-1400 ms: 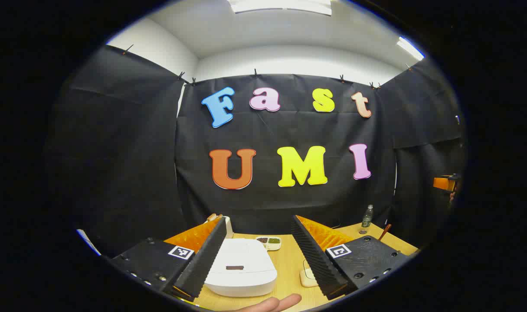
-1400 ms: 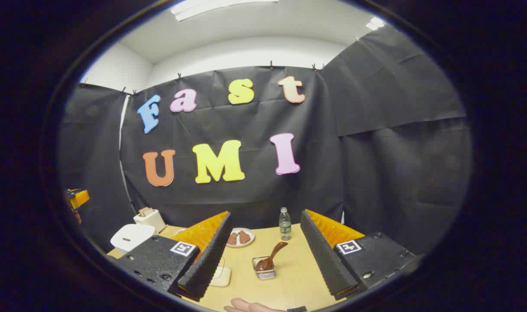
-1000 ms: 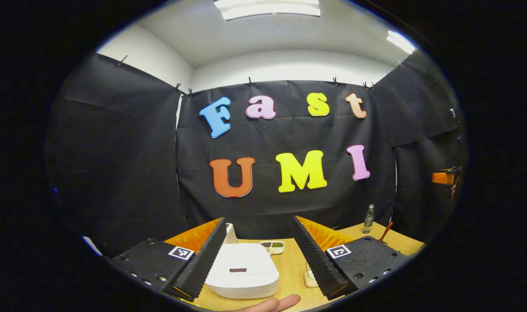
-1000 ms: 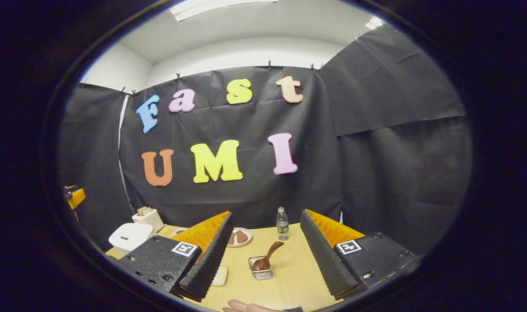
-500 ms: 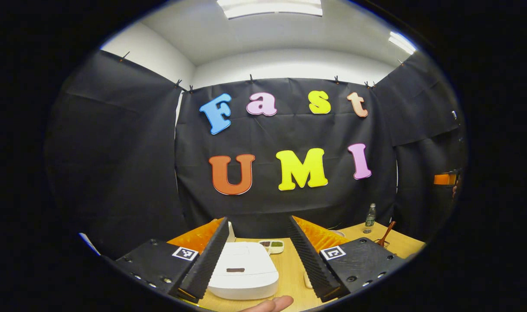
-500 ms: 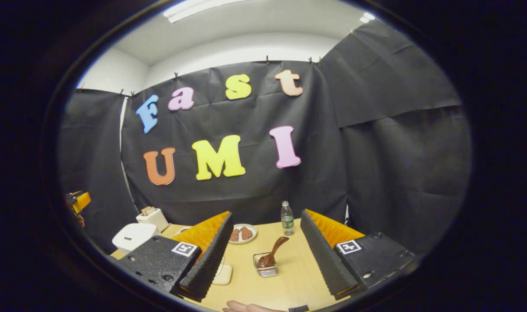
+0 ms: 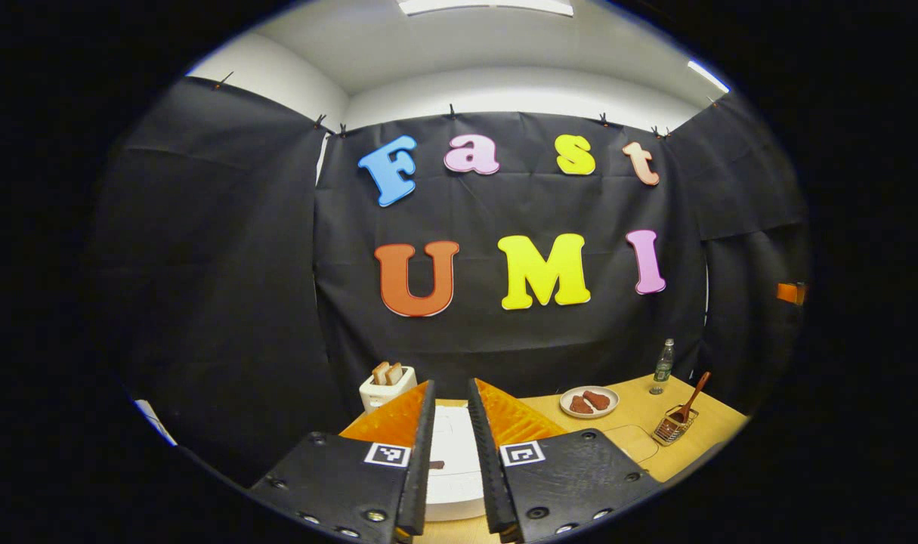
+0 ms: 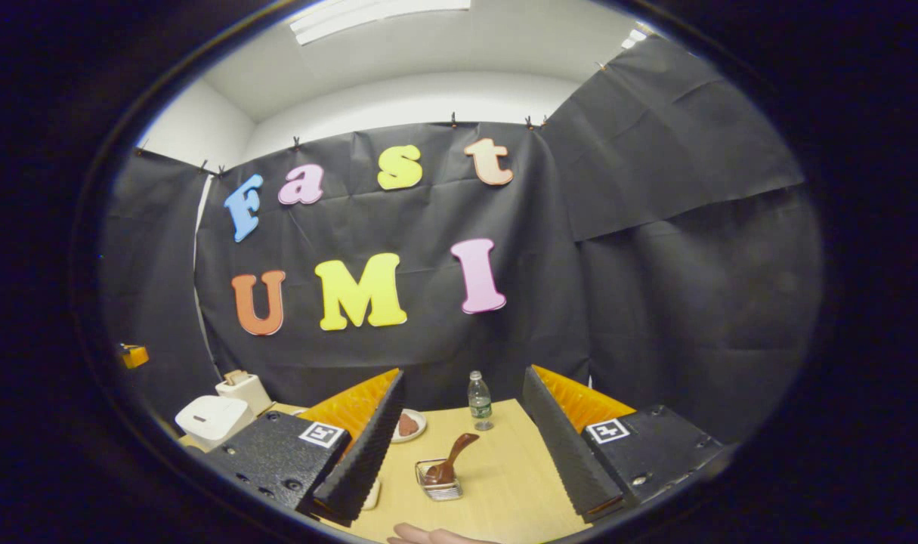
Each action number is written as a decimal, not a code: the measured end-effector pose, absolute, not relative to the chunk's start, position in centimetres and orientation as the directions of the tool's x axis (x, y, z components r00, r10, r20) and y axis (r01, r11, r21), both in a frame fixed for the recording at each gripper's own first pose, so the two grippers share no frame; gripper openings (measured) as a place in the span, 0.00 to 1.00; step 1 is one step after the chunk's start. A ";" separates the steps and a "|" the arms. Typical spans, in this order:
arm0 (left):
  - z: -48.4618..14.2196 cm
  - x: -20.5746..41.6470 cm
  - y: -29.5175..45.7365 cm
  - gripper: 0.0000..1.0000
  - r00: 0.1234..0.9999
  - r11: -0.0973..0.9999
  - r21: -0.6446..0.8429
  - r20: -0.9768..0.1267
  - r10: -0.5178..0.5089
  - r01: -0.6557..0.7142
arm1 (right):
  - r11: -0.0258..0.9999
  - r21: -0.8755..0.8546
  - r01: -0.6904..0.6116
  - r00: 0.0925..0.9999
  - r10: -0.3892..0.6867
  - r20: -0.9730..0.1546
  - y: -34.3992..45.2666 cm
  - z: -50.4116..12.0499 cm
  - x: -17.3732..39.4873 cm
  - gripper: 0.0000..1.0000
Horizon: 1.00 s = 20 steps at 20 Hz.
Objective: Close the left gripper, press the button to open the rice cooker; take a wooden spoon from the chopstick holder with the right hand, scoop a spoonful of rice and pour it into the rice cooker, then put the wooden spoon back into the chopstick holder.
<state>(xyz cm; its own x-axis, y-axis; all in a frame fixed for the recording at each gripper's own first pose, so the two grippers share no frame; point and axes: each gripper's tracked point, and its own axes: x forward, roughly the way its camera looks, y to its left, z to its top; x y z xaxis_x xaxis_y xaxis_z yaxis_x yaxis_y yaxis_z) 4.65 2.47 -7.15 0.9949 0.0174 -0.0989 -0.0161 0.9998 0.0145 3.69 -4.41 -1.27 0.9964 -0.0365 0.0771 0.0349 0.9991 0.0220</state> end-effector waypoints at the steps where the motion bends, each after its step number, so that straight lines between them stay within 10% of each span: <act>1: -8.1 5.0 2.9 0.24 0.991 1.000 0.009 -0.131 0.027 -0.026 | 0.999 0.028 0.035 0.996 -0.037 0.080 -4.3 -1.4 4.0 1.00; 7: -13.4 5.9 4.2 0.24 0.957 0.998 0.054 -0.285 0.049 -0.035 | 0.999 0.031 0.041 0.998 -0.043 0.047 -3.9 -3.9 6.1 0.95; 8: -13.9 6.5 4.5 0.00 0.951 0.997 0.059 -0.305 0.057 -0.041 | 0.999 0.031 0.038 0.999 -0.039 0.032 -3.6 -4.6 6.2 1.00; 20: -22.2 8.4 4.8 0.00 0.836 0.999 0.016 -0.546 0.043 -0.041 | 0.998 -0.058 0.028 1.000 -0.028 -0.012 -3.4 -7.4 5.5 1.00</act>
